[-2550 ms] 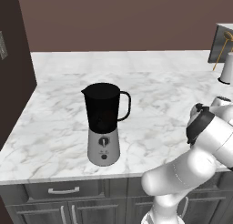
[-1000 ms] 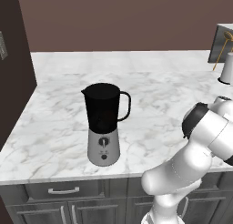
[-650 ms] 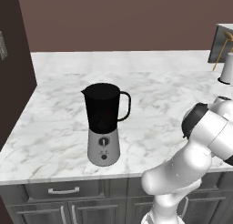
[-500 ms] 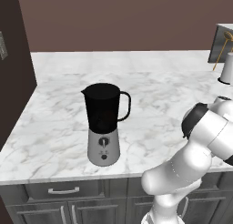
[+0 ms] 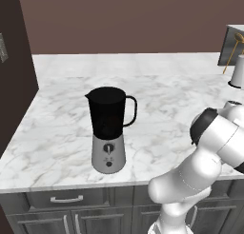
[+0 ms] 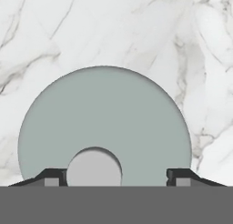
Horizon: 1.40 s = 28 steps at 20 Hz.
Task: Grab the onion and lemon wedge from the fridge, place them in the blender, close the lid, and turn on the blender to create a marinade.
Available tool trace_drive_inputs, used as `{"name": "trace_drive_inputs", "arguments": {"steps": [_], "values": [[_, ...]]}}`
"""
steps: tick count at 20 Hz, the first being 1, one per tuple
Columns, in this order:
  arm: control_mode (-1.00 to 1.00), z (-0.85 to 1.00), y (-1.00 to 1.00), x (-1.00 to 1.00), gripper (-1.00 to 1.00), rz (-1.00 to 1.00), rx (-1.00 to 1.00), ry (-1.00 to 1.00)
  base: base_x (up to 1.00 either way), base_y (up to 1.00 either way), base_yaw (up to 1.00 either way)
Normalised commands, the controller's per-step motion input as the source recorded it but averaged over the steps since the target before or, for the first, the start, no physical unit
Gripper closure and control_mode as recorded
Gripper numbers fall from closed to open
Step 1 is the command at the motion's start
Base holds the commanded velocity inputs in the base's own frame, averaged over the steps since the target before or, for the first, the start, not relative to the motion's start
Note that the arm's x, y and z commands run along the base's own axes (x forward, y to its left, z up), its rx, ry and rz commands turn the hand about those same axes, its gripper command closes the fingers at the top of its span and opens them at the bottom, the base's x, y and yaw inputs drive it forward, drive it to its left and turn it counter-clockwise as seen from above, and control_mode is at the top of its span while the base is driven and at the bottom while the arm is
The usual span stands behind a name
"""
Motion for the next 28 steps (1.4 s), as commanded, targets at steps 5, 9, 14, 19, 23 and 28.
{"name": "trace_drive_inputs", "arguments": {"steps": [5, 9, 14, 19, 23, 28], "values": [[-1.00, -0.17, 0.09, -0.01, 1.00, 0.00, 0.00, 0.00, 0.00, 0.00, 0.00], [-1.00, -0.12, 0.01, 0.04, 1.00, 0.00, 0.00, 0.00, 0.00, 0.00, 0.00], [-1.00, -0.02, 0.00, 0.00, 1.00, 0.00, 0.00, 0.00, 0.00, 0.00, 0.00], [-1.00, 0.00, 0.00, 0.00, 1.00, 0.00, 0.00, 0.00, 0.00, 0.00, 0.00], [-1.00, 0.11, 0.20, -0.02, 1.00, 0.00, 0.00, 0.03, 0.00, 0.00, 0.00], [-1.00, 0.63, 0.17, -0.23, 1.00, 0.00, 0.00, -0.04, 0.00, 0.00, 0.00]]}}
